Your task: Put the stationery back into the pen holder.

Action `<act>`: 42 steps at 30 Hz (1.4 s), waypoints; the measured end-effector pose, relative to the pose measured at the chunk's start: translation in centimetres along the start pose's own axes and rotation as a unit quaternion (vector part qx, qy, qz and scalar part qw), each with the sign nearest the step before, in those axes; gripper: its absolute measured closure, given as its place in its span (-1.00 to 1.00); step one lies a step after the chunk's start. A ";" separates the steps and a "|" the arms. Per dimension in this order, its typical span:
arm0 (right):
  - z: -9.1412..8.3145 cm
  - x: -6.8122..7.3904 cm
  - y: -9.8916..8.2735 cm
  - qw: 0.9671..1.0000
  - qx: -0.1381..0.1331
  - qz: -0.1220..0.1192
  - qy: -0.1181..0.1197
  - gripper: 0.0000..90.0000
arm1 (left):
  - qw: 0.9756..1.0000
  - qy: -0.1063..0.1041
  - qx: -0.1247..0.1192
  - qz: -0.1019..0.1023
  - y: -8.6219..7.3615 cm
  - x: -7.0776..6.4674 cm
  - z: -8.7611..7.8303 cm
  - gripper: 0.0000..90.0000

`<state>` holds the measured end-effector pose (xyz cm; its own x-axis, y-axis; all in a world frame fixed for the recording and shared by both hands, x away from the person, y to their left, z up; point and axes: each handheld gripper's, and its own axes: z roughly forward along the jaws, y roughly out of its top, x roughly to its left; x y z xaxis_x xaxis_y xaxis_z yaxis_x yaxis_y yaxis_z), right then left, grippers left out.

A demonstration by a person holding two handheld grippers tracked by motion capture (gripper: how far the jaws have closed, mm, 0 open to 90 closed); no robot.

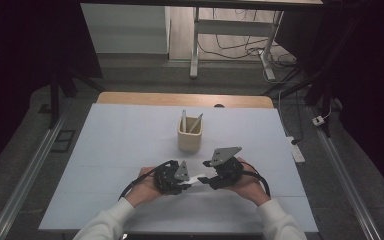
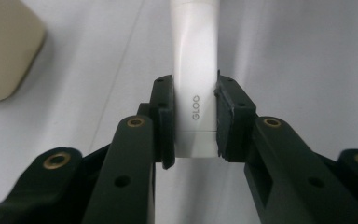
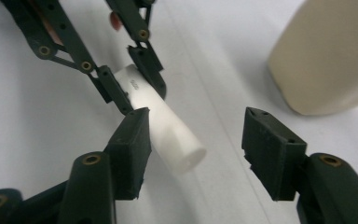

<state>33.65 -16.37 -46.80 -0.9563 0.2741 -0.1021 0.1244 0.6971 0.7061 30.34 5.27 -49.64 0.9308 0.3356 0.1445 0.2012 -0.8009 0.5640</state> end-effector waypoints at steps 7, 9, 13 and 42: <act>-1.1 -0.7 -1.2 0.998 -0.035 0.040 -0.023 -0.16 | 0.999 0.019 -0.023 -0.024 -0.7 0.8 -0.9 0.56; -1.4 -0.9 -1.7 0.997 -0.046 0.053 -0.026 -0.17 | 0.999 0.022 -0.031 -0.032 -0.9 1.1 -1.2 0.56; -2.0 -1.1 -2.7 0.995 -0.060 0.072 -0.035 -0.18 | 0.998 0.027 -0.047 -0.045 -1.2 1.4 -1.7 0.56; -3.4 -1.4 -8.6 0.983 -0.047 0.134 -0.114 -0.18 | 0.988 0.051 -0.106 -0.104 -2.8 2.8 -3.3 0.56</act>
<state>33.02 -25.03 -50.37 -0.8071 0.5883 -0.0497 0.3290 0.5181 0.7895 31.43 10.05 -48.14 0.8385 0.5388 0.0816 0.3067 -0.5904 0.7466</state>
